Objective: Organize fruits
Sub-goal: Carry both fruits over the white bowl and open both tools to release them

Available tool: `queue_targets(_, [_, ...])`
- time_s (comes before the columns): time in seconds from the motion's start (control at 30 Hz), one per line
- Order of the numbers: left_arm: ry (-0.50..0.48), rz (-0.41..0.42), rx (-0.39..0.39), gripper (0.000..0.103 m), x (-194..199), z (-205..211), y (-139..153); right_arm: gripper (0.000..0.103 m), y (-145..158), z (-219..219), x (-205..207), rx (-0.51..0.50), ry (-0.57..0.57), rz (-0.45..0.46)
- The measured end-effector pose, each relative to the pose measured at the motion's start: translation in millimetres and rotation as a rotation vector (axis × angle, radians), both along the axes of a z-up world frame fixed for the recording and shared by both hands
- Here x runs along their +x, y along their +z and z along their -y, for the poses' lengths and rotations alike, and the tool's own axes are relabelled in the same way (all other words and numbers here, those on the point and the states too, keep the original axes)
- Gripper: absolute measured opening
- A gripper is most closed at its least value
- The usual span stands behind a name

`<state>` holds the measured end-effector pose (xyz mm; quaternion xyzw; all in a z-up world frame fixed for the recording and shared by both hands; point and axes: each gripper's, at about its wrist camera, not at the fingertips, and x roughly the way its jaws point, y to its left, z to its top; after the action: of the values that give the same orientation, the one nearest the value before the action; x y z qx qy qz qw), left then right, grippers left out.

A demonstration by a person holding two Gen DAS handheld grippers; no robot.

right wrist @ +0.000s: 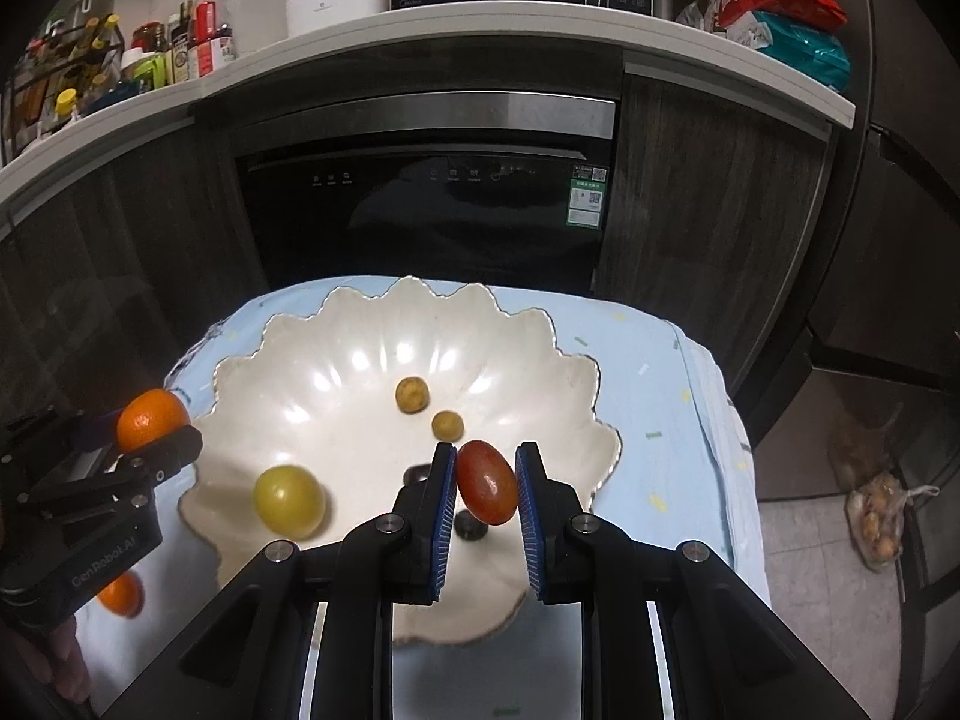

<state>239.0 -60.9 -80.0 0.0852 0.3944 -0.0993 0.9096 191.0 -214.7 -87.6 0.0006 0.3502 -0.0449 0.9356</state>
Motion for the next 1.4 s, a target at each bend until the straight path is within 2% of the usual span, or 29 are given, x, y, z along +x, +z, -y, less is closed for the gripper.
queue_targets(0.37, [-0.014, -0.004, -0.003, 0.045, 43, 7, -7, 0.022, -3, 6, 46, 0.002, 0.013, -0.026])
queue_targets(0.53, [-0.004, -0.033, -0.018, 0.045, 61, 7, -15, 0.022, -12, 7, 64, 0.016, 0.02, -0.064])
queue_targets(0.8, [-0.004, -0.058, -0.02, 0.046, 67, 5, -19, 0.022, -21, 7, 72, 0.024, 0.022, -0.084])
queue_targets(0.83, [-0.003, -0.064, -0.023, 0.046, 67, 5, -20, 0.022, -21, 7, 72, 0.027, 0.025, -0.085])
queue_targets(0.9, [0.005, -0.073, -0.026, 0.053, 67, 3, -21, 0.023, -22, 6, 72, 0.024, 0.028, -0.087])
queue_targets(0.93, [0.011, -0.062, -0.03, 0.065, 65, 1, -20, 0.025, -22, 5, 72, 0.021, 0.029, -0.088])
queue_targets(0.97, [0.014, -0.052, -0.033, 0.069, 63, 1, -18, 0.036, -22, 4, 72, 0.018, 0.031, -0.088])
queue_targets(1.03, [0.012, -0.021, -0.034, 0.072, 59, 0, -11, 0.052, -20, 4, 70, 0.014, 0.029, -0.08])
queue_targets(1.07, [0.01, -0.016, -0.031, 0.073, 58, 0, -9, 0.056, -19, 4, 68, 0.015, 0.029, -0.068])
queue_targets(1.2, [0.008, -0.003, -0.037, 0.078, 56, 0, -1, 0.061, -16, 4, 64, 0.017, 0.028, -0.058])
queue_targets(1.27, [0.011, 0.01, -0.04, 0.086, 54, -2, 3, 0.07, -15, 5, 63, 0.021, 0.023, -0.055])
queue_targets(1.4, [0.01, 0.024, -0.05, 0.089, 46, -4, 10, 0.074, -9, 6, 58, 0.005, 0.005, -0.039])
